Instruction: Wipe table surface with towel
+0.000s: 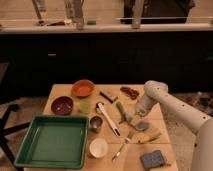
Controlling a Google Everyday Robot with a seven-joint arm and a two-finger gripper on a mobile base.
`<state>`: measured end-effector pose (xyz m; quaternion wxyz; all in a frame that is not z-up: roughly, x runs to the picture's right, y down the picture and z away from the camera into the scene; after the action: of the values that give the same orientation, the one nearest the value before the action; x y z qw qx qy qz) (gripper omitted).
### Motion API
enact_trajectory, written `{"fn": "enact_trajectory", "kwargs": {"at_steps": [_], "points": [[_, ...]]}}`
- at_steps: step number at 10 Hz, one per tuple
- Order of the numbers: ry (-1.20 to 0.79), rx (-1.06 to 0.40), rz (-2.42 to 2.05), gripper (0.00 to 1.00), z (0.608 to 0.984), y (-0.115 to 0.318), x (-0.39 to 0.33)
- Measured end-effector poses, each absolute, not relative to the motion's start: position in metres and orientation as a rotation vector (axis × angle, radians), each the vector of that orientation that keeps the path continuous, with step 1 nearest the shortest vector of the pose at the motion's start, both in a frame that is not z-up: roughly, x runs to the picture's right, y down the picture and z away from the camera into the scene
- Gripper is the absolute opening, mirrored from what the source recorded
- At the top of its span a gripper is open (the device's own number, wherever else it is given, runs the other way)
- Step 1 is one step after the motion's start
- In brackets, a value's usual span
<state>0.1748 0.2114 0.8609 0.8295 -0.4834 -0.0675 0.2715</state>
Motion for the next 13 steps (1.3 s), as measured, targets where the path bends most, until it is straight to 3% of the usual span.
{"fn": "enact_trajectory", "kwargs": {"at_steps": [5, 13], "points": [[-0.101, -1.008, 0.587, 0.0, 0.861, 0.204, 0.204], [-0.114, -1.01, 0.572, 0.0, 0.866, 0.203, 0.193]]}}
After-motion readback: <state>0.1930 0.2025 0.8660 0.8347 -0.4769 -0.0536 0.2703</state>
